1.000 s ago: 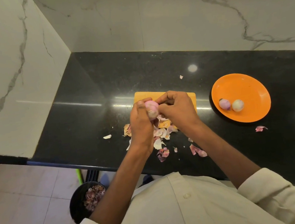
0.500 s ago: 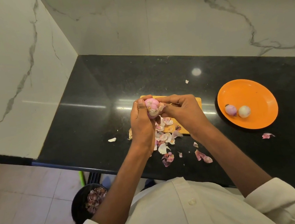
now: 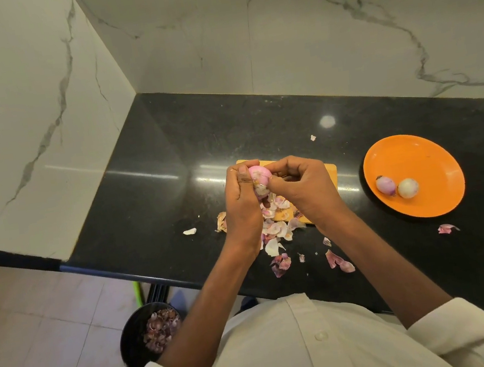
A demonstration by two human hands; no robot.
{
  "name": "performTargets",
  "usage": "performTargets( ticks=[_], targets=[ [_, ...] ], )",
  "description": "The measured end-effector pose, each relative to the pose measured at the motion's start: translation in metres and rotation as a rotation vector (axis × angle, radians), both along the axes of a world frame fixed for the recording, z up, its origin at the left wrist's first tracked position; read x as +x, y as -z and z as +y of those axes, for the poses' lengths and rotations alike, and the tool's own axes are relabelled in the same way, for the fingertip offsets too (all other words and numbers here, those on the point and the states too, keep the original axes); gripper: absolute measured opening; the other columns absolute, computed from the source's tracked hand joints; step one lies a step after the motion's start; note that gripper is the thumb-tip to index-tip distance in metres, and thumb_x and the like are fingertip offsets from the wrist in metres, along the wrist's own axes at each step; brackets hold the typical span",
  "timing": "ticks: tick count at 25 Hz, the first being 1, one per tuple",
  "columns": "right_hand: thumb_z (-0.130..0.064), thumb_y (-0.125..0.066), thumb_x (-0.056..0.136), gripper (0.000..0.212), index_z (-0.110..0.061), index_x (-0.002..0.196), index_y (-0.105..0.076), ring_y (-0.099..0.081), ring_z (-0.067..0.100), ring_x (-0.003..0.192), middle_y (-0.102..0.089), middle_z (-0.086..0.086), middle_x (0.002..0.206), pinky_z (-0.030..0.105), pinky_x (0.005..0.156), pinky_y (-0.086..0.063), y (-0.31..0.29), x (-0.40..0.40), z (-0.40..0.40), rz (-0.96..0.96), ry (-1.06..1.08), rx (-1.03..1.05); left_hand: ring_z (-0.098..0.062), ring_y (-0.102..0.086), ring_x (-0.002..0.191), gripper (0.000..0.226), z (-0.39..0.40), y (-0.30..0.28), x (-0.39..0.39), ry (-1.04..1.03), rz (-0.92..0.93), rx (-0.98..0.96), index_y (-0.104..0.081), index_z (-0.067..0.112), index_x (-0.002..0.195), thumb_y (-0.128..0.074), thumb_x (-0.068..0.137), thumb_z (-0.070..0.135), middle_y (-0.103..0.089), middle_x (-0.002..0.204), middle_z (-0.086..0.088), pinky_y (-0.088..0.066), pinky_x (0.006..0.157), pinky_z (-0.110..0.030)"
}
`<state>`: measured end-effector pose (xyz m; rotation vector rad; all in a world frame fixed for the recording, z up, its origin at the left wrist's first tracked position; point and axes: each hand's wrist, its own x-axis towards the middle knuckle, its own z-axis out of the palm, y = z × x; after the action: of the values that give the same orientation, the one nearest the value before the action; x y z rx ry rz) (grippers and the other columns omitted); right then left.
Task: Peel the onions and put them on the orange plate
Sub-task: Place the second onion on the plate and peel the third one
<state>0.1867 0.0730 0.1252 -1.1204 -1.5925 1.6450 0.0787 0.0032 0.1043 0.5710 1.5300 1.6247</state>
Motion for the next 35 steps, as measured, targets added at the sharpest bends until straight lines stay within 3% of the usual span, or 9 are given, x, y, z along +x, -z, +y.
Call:
performTargets(
  ticks=[4, 8, 12, 16, 18, 23, 26, 30, 35],
  targets=[
    [-0.008, -0.083, 0.083, 0.014, -0.016, 0.094, -0.078, -0.076, 0.019, 0.080, -0.079, 0.001, 0.086, 0.031, 0.073, -0.064, 0.007, -0.004, 0.000, -0.130, 0.031, 0.074, -0.024, -0.073, 0.098, 0.035, -0.003, 0.003, 0.004, 0.028, 0.027, -0.006, -0.057, 0.008, 0.127, -0.034, 0.117, 0.032, -0.072, 0.110, -0.014, -0.063, 0.088, -0.045],
    [0.001, -0.077, 0.087, 0.015, -0.011, 0.094, -0.075, -0.073, 0.015, 0.075, -0.078, 0.008, 0.088, 0.026, 0.068, -0.061, 0.008, -0.002, -0.001, -0.068, 0.046, 0.009, -0.022, -0.071, 0.091, 0.034, -0.002, 0.003, 0.009, 0.002, -0.006, 0.002, -0.059, 0.011, 0.123, -0.034, 0.118, 0.033, -0.070, 0.107, -0.014, -0.062, 0.076, -0.039],
    [0.009, -0.053, 0.099, 0.029, -0.003, 0.113, -0.076, -0.077, 0.023, 0.095, -0.079, 0.014, 0.107, 0.029, 0.081, -0.063, 0.003, 0.002, 0.001, 0.078, 0.036, -0.175, -0.025, -0.072, 0.098, 0.033, 0.000, -0.001, 0.007, -0.084, -0.212, 0.048, -0.063, 0.013, 0.123, -0.038, 0.116, 0.034, -0.071, 0.111, -0.016, -0.061, 0.093, -0.047],
    [-0.017, -0.066, 0.103, 0.022, -0.007, 0.120, -0.076, -0.076, 0.023, 0.103, -0.079, 0.011, 0.111, 0.033, 0.088, -0.063, 0.000, 0.006, -0.004, 0.158, 0.023, -0.180, -0.025, -0.069, 0.105, 0.043, 0.000, -0.004, 0.004, -0.064, -0.484, 0.058, -0.065, 0.008, 0.126, -0.045, 0.111, 0.043, -0.071, 0.114, -0.015, -0.056, 0.100, -0.046],
    [-0.012, -0.073, 0.097, 0.021, -0.005, 0.117, -0.077, -0.077, 0.017, 0.092, -0.080, 0.012, 0.105, 0.026, 0.080, -0.062, 0.001, 0.005, -0.008, 0.131, 0.068, -0.119, -0.026, -0.066, 0.106, 0.040, -0.001, -0.003, 0.003, -0.022, -0.503, 0.065, -0.064, 0.006, 0.125, -0.048, 0.111, 0.040, -0.069, 0.115, -0.016, -0.052, 0.102, -0.044],
    [-0.003, -0.067, 0.100, 0.015, -0.005, 0.109, -0.078, -0.074, 0.022, 0.083, -0.078, 0.018, 0.102, 0.027, 0.076, -0.064, 0.011, 0.013, -0.009, 0.185, 0.131, -0.310, -0.014, -0.055, 0.074, 0.045, -0.006, -0.001, -0.004, 0.023, -0.534, 0.008, -0.062, 0.007, 0.126, -0.050, 0.110, 0.047, -0.064, 0.094, -0.010, -0.047, 0.064, -0.026],
    [-0.022, -0.060, 0.107, 0.021, -0.018, 0.114, -0.079, -0.073, 0.019, 0.094, -0.078, 0.003, 0.106, 0.025, 0.075, -0.061, 0.020, 0.013, -0.013, -0.007, 0.102, -0.114, -0.009, -0.050, 0.066, 0.061, -0.008, 0.001, -0.005, -0.011, -0.516, -0.029, -0.067, 0.009, 0.121, -0.056, 0.095, 0.063, -0.059, 0.083, -0.004, -0.050, 0.061, -0.025],
    [-0.037, -0.071, 0.098, 0.031, -0.029, 0.128, -0.075, -0.071, 0.011, 0.108, -0.077, -0.011, 0.118, 0.030, 0.090, -0.060, 0.026, 0.010, -0.015, -0.040, -0.033, 0.099, -0.023, -0.055, 0.078, 0.075, -0.011, 0.010, -0.005, 0.029, -0.418, -0.090, -0.069, 0.009, 0.116, -0.042, 0.096, 0.076, -0.060, 0.099, -0.019, -0.048, 0.069, -0.033],
    [-0.029, -0.070, 0.101, 0.032, -0.017, 0.130, -0.074, -0.072, 0.010, 0.101, -0.077, -0.006, 0.108, 0.036, 0.086, -0.061, 0.031, 0.011, -0.020, -0.091, -0.072, 0.501, -0.035, -0.047, 0.084, 0.068, -0.011, 0.016, -0.004, 0.090, -0.278, -0.044, -0.067, 0.008, 0.103, -0.037, 0.105, 0.069, -0.056, 0.097, -0.018, -0.044, 0.065, -0.036]
  ],
)
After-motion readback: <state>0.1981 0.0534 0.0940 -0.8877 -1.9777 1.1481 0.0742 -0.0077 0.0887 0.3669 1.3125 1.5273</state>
